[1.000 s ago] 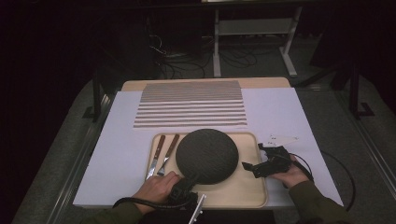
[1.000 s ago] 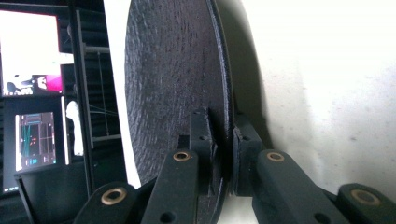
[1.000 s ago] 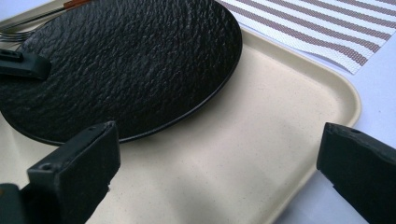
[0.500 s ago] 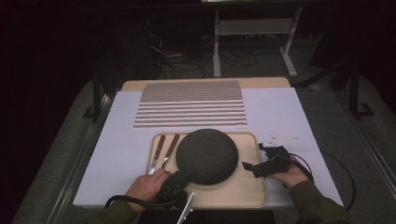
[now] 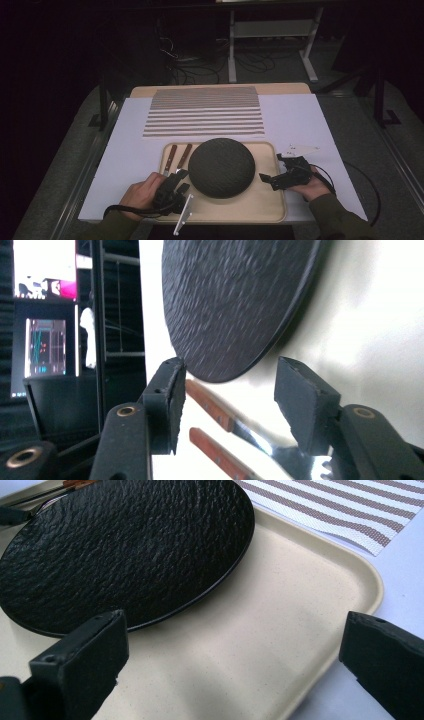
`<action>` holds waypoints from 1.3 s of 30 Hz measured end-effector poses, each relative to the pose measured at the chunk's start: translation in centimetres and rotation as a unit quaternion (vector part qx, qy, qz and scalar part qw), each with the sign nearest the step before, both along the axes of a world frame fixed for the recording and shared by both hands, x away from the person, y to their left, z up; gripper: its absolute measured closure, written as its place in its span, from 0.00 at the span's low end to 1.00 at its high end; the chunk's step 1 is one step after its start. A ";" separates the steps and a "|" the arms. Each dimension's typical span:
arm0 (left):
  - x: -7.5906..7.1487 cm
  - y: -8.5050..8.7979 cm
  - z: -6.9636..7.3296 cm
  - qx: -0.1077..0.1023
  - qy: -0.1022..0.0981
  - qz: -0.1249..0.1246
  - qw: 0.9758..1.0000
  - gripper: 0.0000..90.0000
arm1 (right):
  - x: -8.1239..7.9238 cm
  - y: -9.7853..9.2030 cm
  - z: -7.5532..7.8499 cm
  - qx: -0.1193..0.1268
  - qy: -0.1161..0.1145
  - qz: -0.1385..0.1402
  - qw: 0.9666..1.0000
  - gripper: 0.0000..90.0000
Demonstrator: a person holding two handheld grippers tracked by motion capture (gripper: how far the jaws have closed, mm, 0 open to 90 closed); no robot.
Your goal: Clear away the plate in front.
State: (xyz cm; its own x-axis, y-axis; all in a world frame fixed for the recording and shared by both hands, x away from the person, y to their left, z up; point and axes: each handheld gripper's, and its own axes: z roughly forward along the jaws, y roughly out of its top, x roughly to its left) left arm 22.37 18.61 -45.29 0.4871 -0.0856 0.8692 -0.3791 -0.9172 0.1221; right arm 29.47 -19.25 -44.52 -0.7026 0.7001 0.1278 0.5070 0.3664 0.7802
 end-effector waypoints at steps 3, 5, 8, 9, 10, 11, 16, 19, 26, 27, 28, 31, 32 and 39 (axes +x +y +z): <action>0.4 0.2 0.2 -0.003 0.001 0.007 1.000 0.47 | 0.0 0.0 0.0 0.000 0.000 0.000 1.000 0.00; 1.1 0.7 0.3 -0.017 0.009 0.022 1.000 0.44 | 0.0 0.0 0.0 0.000 0.000 0.000 1.000 0.00; 1.7 1.0 0.6 -0.025 0.015 0.032 0.999 0.41 | 0.0 0.0 0.0 0.000 0.000 0.000 1.000 0.00; 2.0 1.1 0.7 -0.031 0.019 0.038 0.999 0.40 | 0.0 0.0 0.0 0.000 0.000 0.000 1.000 0.00; 2.2 1.2 0.8 -0.037 0.023 0.044 0.998 0.38 | 0.0 0.0 0.0 0.000 0.000 0.000 1.000 0.00; 2.5 1.3 0.9 -0.043 0.027 0.048 0.998 0.36 | 0.0 0.0 0.0 0.000 0.000 0.000 1.000 0.00; 3.6 1.8 1.4 -0.077 0.050 0.076 0.993 0.25 | 0.0 0.0 0.0 0.000 0.000 -0.001 1.000 0.00; 4.2 2.1 1.5 -0.096 0.065 0.093 0.989 0.20 | 0.0 0.0 0.0 0.000 0.000 -0.001 1.000 0.00; 5.3 3.0 2.0 -0.143 0.107 0.128 0.976 0.10 | 0.0 0.0 0.0 0.000 -0.001 0.000 1.000 0.00; 5.4 3.1 2.0 -0.152 0.111 0.133 0.973 0.09 | 0.0 0.0 0.0 0.000 -0.001 0.000 1.000 0.00; 5.5 3.2 2.1 -0.155 0.117 0.140 0.971 0.07 | 0.0 0.0 0.0 0.001 0.000 -0.001 1.000 0.00; 6.0 3.6 2.2 -0.176 0.137 0.152 0.963 0.03 | 0.0 0.0 0.0 0.000 -0.001 -0.001 1.000 0.00; 6.1 3.7 2.3 -0.183 0.145 0.156 0.960 0.02 | 0.0 0.0 0.0 0.000 -0.001 -0.001 1.000 0.00; 6.9 4.7 2.5 -0.227 0.192 0.181 0.937 0.00 | 0.0 0.0 0.1 0.001 -0.001 -0.001 1.000 0.00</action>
State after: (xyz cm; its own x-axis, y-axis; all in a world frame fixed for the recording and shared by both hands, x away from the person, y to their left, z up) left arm 29.32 23.33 -42.82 0.6974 0.4818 0.5306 0.0994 -0.7982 0.5942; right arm 29.43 -19.29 -44.47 -0.7021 0.7006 0.1274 0.5056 0.3645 0.7820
